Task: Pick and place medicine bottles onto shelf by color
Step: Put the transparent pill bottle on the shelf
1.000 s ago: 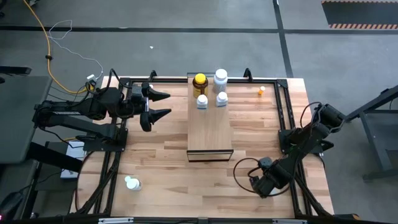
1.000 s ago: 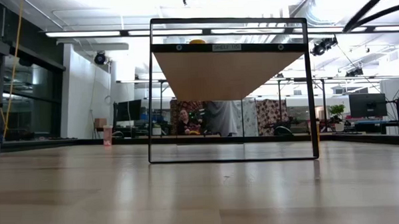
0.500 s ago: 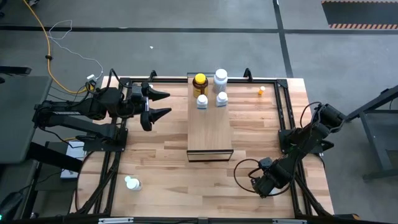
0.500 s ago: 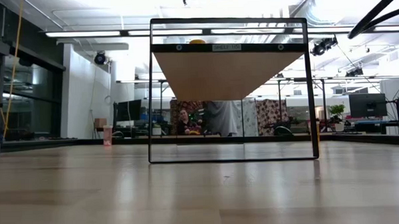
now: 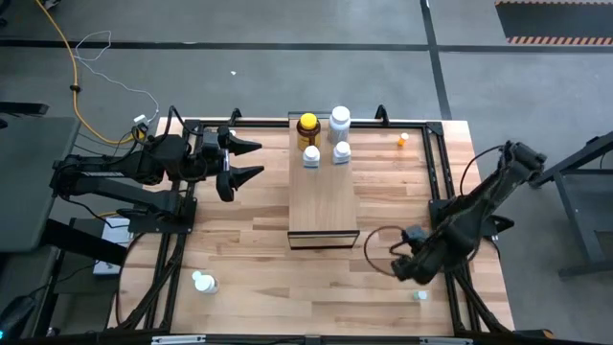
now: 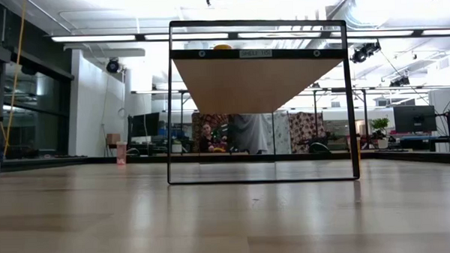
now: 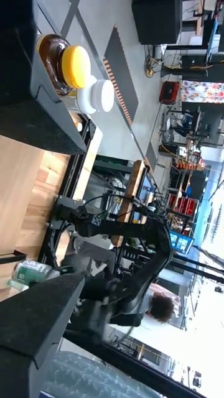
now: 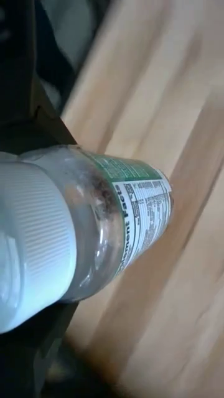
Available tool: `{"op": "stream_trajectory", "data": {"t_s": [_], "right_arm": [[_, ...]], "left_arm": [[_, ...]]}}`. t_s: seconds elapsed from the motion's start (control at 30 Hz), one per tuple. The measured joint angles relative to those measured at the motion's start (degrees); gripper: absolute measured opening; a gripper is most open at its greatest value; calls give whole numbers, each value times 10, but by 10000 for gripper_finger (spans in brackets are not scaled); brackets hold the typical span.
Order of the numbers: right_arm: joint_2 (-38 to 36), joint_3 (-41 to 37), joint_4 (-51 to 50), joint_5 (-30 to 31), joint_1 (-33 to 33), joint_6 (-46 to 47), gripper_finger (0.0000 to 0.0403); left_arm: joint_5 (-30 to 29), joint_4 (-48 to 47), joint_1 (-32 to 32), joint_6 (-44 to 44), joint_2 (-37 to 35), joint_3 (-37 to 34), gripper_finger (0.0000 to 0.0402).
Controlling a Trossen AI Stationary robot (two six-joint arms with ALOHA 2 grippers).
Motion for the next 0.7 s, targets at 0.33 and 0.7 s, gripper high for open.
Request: {"op": "stream_trajectory", "data": {"t_s": [0.33,0.7], "right_arm": [[-163,4,292,132,-102,-309,277],[-64,301,4,114,-313,-634,276]], "left_arm": [[-1,0,0,0,0,0,321],[-17,0,0,0,0,0,321]]}}
